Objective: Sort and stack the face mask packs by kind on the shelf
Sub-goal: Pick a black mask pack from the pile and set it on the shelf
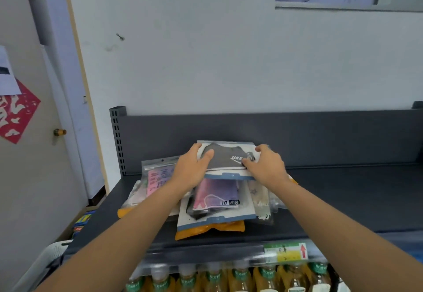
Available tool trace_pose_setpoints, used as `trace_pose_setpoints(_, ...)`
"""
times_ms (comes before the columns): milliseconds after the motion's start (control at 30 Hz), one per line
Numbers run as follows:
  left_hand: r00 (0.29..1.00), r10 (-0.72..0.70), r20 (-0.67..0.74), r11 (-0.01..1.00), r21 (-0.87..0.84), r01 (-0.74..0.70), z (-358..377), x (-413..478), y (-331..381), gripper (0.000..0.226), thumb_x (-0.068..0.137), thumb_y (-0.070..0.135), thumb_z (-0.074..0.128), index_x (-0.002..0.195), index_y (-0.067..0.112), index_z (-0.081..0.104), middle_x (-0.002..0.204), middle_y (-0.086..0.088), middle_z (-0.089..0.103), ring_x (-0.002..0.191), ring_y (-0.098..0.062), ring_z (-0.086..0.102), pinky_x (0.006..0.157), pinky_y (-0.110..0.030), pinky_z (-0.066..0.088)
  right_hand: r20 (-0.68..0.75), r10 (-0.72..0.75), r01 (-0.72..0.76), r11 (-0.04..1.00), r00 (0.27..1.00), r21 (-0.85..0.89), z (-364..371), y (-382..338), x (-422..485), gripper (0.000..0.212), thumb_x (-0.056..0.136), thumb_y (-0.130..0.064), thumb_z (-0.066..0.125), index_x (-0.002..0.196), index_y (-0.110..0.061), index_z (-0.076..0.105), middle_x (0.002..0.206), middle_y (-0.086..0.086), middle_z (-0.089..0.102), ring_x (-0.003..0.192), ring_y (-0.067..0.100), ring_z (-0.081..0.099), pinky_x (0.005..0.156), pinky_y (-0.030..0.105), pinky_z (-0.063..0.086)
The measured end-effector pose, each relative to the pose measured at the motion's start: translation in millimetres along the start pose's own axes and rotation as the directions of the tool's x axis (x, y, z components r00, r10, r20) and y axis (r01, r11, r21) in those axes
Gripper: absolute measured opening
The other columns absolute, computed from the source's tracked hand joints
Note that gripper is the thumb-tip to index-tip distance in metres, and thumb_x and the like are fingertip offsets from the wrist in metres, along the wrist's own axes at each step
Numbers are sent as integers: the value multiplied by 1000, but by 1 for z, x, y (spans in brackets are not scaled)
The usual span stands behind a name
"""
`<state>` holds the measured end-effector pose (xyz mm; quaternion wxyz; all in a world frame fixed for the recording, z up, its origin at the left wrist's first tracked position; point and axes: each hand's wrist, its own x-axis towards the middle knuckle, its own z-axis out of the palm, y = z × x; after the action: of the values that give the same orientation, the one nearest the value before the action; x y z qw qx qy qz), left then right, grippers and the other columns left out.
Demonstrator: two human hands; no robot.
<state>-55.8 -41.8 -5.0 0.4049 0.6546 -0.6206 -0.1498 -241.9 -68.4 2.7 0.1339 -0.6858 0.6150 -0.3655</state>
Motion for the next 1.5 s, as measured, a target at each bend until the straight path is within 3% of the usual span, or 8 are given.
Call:
trace_pose_setpoints(200,992,123,36,990,-81,-119,30,-14,37,57,98,47,44,149,23,32,150,-6,44,135,-26,43,109,-41,37,-142,46,-45,999,989,13,-43,24,-31,44,93,-32,57,128,-8,47,113,12,62,92,25,61,72,35,51)
trace_pose_setpoints(367,971,203,123,970,-160,-183,67,-28,75,58,97,46,47,148,24,33,151,-5,42,134,-25,44,108,-40,38,-226,143,-148,989,964,-9,-90,60,-57,45,92,-28,59,130,-7,46,121,13,60,100,25,57,71,28,40)
trace_pose_setpoints(600,943,247,221,956,-213,-200,123,-51,137,66,90,41,62,147,23,34,142,-5,50,122,-25,52,98,-36,46,-296,197,-201,979,935,15,-151,115,-71,50,91,-27,60,134,-6,44,125,13,58,109,27,57,75,26,39)
trace_pose_setpoints(867,943,236,234,971,-103,-218,203,-65,218,69,85,37,67,146,21,37,141,-5,52,122,-25,53,86,-27,39,-259,168,-174,985,951,-2,-222,207,-62,50,91,-27,61,132,-6,44,126,11,57,110,26,55,76,24,38)
trace_pose_setpoints(1033,932,246,268,969,-74,-235,248,-71,262,56,85,35,66,137,25,47,132,0,57,96,-14,51,79,-28,42,-236,164,-171,985,958,-7,-258,262,-49,51,90,-25,62,133,-7,43,128,10,56,113,25,54,81,25,39)
trace_pose_setpoints(1200,913,248,325,964,13,-266,287,-62,292,54,86,38,65,136,23,51,135,-2,56,117,-21,55,90,-28,43,-215,169,-184,981,962,-54,-282,303,-29,48,89,-27,63,129,-8,45,125,11,55,109,25,55,83,28,42)
trace_pose_setpoints(1367,894,272,356,948,59,-312,325,-38,313,50,87,39,63,134,23,53,133,-1,57,114,-20,56,87,-28,45,-215,191,-214,973,958,-90,-292,340,-4,41,89,-31,61,121,-9,49,120,11,56,105,25,55,80,27,40)
trace_pose_setpoints(1500,875,295,384,938,57,-342,355,-9,324,53,87,40,62,136,24,52,135,1,55,116,-20,55,84,-26,43,-220,201,-236,961,954,-146,-299,363,23,43,91,-32,59,124,-8,48,122,12,55,107,27,55,86,31,43)
